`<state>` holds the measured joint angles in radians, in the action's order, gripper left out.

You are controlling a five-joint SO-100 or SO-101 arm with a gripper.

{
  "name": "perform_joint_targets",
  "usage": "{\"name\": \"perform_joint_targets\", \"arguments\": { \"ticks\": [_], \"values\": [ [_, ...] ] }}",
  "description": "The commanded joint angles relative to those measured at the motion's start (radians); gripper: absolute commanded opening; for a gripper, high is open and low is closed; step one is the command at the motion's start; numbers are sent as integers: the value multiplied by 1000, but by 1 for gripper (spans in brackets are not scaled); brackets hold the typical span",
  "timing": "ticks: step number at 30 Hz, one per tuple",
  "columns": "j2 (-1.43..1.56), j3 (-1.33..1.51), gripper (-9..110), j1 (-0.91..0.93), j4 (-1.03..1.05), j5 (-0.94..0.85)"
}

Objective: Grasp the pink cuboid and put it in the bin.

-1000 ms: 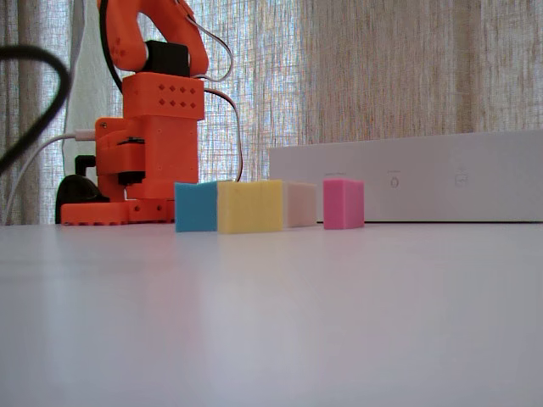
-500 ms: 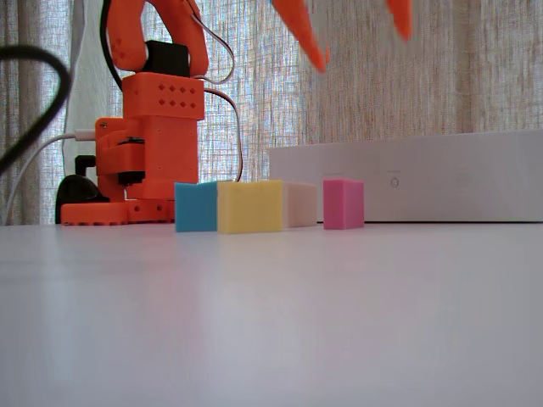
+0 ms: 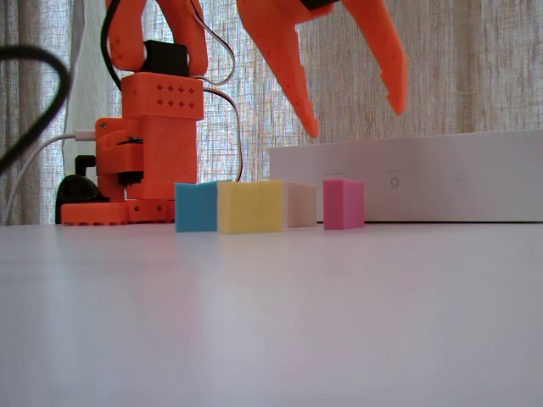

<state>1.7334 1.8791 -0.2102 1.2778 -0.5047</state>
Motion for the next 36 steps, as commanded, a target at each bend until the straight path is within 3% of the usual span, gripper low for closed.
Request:
{"name": "perform_joint_targets", "arguments": {
  "ticks": [1, 23, 36],
  "values": [
    [6, 15, 20, 0, -18, -6],
    [-101, 66, 17, -3, -103, 0],
    [-130, 66, 8, -17, -143, 3]
  ]
}}
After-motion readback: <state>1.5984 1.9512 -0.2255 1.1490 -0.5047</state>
